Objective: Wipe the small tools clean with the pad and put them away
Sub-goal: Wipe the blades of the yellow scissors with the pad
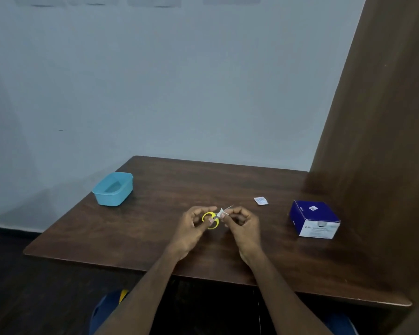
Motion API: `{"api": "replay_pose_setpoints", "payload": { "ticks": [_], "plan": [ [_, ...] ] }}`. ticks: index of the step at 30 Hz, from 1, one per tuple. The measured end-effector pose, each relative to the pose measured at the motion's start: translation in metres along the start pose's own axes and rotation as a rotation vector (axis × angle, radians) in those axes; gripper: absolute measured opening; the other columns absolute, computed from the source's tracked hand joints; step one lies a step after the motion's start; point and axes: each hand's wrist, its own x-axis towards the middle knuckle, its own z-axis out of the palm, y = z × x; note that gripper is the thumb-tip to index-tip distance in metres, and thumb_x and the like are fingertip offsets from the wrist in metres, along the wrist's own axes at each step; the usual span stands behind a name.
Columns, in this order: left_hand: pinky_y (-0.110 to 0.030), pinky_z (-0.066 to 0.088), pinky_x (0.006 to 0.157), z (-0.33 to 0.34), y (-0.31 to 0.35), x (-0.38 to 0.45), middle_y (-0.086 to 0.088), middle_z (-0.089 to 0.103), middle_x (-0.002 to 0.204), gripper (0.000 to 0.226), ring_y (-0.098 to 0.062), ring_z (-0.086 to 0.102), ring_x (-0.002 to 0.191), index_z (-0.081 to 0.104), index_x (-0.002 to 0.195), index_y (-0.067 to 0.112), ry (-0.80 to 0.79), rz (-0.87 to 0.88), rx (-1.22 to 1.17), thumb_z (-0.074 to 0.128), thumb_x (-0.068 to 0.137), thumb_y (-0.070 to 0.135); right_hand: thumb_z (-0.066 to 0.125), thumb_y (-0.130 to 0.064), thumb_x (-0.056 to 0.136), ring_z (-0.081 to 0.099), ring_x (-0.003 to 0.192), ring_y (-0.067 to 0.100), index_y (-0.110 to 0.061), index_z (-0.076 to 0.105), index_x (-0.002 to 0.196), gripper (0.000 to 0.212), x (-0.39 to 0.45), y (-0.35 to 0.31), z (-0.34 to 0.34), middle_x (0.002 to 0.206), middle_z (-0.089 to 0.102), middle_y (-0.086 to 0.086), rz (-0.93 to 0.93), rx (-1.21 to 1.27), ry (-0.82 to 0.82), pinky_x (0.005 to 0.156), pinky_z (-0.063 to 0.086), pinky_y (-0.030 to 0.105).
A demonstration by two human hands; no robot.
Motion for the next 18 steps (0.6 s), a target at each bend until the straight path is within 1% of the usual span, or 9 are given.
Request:
{"api": "replay_pose_setpoints", "payload": {
  "ticks": [2, 4, 5, 7, 9, 11, 13, 16, 18],
  "plan": [
    [-0.026, 0.058, 0.094, 0.002, -0.002, 0.001, 0.006, 0.081, 0.115, 0.023, -0.013, 0.076, 0.110, 0.080, 0.116, 0.018, -0.009, -0.002, 0.096, 0.078, 0.096, 0.008, 0.083, 0.000, 0.088, 0.071, 0.076, 0.014, -0.002, 0.075, 0.090, 0.008, 0.001, 0.000, 0.001, 0.085, 0.080, 0.011, -0.002, -0.005, 0.020, 0.073, 0.053, 0.034],
    [-0.028, 0.059, 0.090, 0.008, -0.006, 0.001, 0.008, 0.082, 0.103, 0.015, -0.011, 0.077, 0.100, 0.081, 0.106, 0.021, -0.035, 0.031, 0.232, 0.080, 0.095, 0.012, 0.084, -0.003, 0.088, 0.072, 0.076, 0.019, -0.003, 0.075, 0.090, 0.010, 0.000, 0.000, 0.000, 0.084, 0.080, 0.013, 0.002, 0.013, 0.054, 0.074, 0.054, 0.037],
    [-0.027, 0.059, 0.087, 0.012, -0.008, 0.000, 0.008, 0.082, 0.099, 0.011, -0.009, 0.077, 0.096, 0.081, 0.102, 0.021, -0.038, 0.053, 0.280, 0.080, 0.094, 0.013, 0.084, -0.004, 0.088, 0.072, 0.075, 0.020, -0.003, 0.074, 0.091, 0.011, 0.000, -0.001, 0.000, 0.084, 0.080, 0.014, 0.007, 0.024, 0.068, 0.074, 0.055, 0.038],
    [-0.022, 0.056, 0.080, 0.015, -0.007, -0.003, 0.011, 0.081, 0.093, 0.007, -0.005, 0.076, 0.089, 0.080, 0.096, 0.023, -0.012, 0.076, 0.348, 0.078, 0.095, 0.015, 0.085, -0.005, 0.088, 0.072, 0.073, 0.018, -0.003, 0.072, 0.094, 0.014, 0.000, -0.002, 0.000, 0.082, 0.080, 0.012, 0.015, 0.017, 0.072, 0.072, 0.055, 0.034],
    [-0.028, 0.057, 0.077, 0.013, -0.003, -0.006, 0.012, 0.080, 0.088, 0.007, -0.007, 0.075, 0.084, 0.079, 0.091, 0.023, 0.019, 0.071, 0.382, 0.077, 0.097, 0.021, 0.086, -0.006, 0.087, 0.072, 0.074, 0.014, -0.007, 0.072, 0.100, 0.019, -0.001, -0.003, 0.002, 0.082, 0.080, 0.007, 0.019, -0.040, 0.035, 0.075, 0.054, 0.030],
    [-0.034, 0.058, 0.078, 0.010, 0.000, -0.007, 0.010, 0.079, 0.085, 0.014, -0.011, 0.075, 0.082, 0.078, 0.088, 0.022, 0.015, 0.041, 0.390, 0.075, 0.100, 0.030, 0.086, -0.007, 0.086, 0.073, 0.076, 0.014, -0.012, 0.073, 0.104, 0.022, -0.003, -0.003, 0.003, 0.084, 0.080, 0.006, 0.031, -0.093, -0.023, 0.078, 0.054, 0.029],
    [-0.037, 0.060, 0.078, 0.012, 0.003, -0.010, 0.012, 0.079, 0.084, 0.017, -0.010, 0.075, 0.081, 0.077, 0.086, 0.024, 0.007, 0.042, 0.415, 0.075, 0.099, 0.035, 0.084, -0.005, 0.087, 0.074, 0.074, 0.016, -0.013, 0.077, 0.101, 0.018, -0.006, -0.004, 0.000, 0.084, 0.080, 0.008, 0.033, -0.098, -0.052, 0.074, 0.056, 0.030],
    [-0.040, 0.061, 0.080, 0.017, 0.008, -0.013, 0.012, 0.080, 0.085, 0.008, -0.007, 0.076, 0.082, 0.078, 0.088, 0.023, 0.010, 0.040, 0.415, 0.078, 0.095, 0.027, 0.078, -0.006, 0.094, 0.071, 0.073, 0.015, -0.009, 0.079, 0.093, 0.003, -0.008, -0.010, -0.002, 0.082, 0.079, 0.012, 0.015, -0.063, -0.055, 0.070, 0.055, 0.026],
    [-0.039, 0.062, 0.082, 0.017, 0.010, -0.012, 0.011, 0.080, 0.086, 0.003, -0.007, 0.076, 0.082, 0.080, 0.090, 0.021, 0.010, 0.021, 0.401, 0.081, 0.093, 0.023, 0.077, -0.007, 0.096, 0.071, 0.076, 0.014, -0.006, 0.079, 0.092, 0.005, -0.008, -0.011, -0.001, 0.084, 0.080, 0.013, 0.001, -0.043, -0.049, 0.069, 0.054, 0.023]
  ]
}}
